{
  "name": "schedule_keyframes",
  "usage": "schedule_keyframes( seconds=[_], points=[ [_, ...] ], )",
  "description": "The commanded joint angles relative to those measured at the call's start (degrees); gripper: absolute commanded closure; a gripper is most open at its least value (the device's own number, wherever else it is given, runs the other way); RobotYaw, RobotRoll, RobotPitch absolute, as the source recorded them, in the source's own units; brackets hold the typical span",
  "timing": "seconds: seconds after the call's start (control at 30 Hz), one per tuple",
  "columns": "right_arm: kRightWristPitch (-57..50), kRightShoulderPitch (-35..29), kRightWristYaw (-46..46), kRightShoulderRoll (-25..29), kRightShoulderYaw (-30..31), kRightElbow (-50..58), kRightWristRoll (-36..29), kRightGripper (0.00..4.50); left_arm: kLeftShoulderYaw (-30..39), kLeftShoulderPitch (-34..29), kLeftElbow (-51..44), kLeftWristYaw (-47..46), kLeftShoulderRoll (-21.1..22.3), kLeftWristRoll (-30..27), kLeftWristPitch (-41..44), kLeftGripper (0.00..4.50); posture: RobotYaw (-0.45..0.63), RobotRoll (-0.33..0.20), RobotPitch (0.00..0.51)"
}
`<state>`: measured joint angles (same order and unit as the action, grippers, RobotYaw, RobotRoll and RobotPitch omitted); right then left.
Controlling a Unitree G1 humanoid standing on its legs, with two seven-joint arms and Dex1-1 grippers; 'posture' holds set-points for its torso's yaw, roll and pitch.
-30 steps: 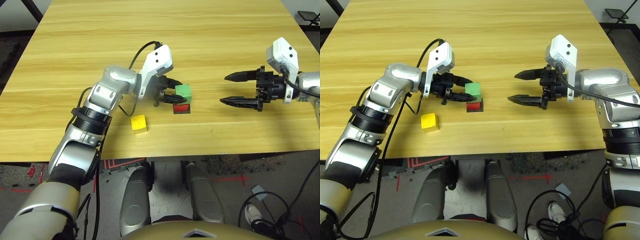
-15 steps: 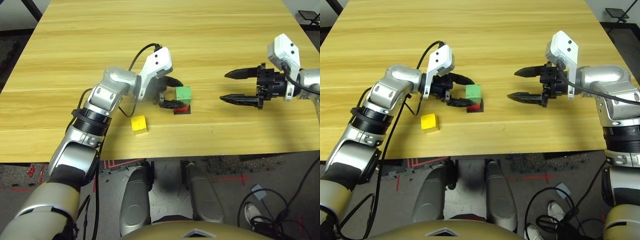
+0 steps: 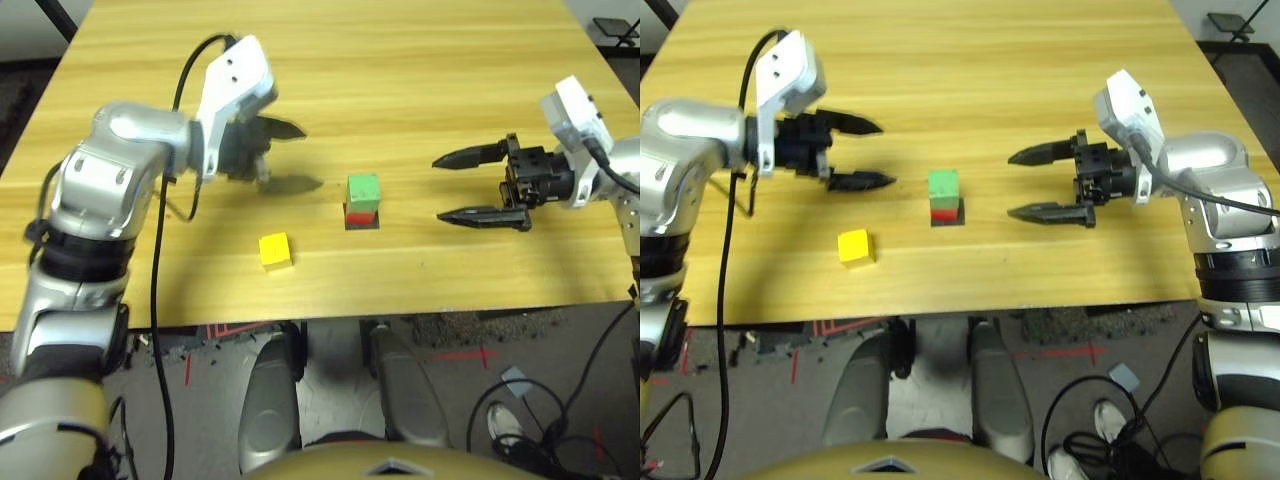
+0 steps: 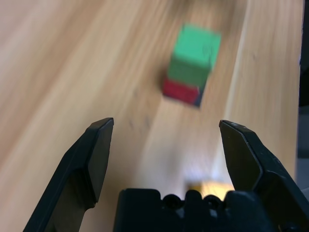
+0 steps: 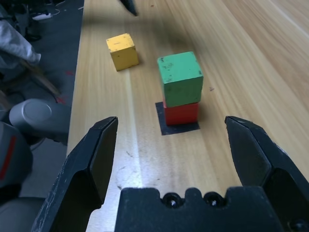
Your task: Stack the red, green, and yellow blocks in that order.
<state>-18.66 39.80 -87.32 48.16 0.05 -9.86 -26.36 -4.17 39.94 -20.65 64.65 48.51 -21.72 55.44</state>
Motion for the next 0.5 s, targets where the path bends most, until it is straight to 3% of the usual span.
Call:
schedule_keyframes(
  seconds=[0.03, 0.17, 0.5],
  points=[
    [2.3, 1.3, -1.0, -0.4, 0.7, -2.4, 1.2, 0.00, 2.8, -5.3, -6.7, -2.0, 2.5, -3.1, 3.2, 0.04, 0.11, 0.007, 0.259],
    [3.2, 2.9, -1.2, -1.2, 1.3, -4.5, 2.0, 0.00, 3.0, -10.3, -9.1, -3.9, 4.8, -3.8, 2.9, 0.04, 0.12, 0.002, 0.262],
    [3.7, 4.7, -1.3, -2.1, 1.5, -6.0, 3.1, 0.00, 2.6, -16.0, -11.1, -9.1, 2.5, -7.0, 2.0, 0.04, 0.12, -0.014, 0.268]
  ],
)
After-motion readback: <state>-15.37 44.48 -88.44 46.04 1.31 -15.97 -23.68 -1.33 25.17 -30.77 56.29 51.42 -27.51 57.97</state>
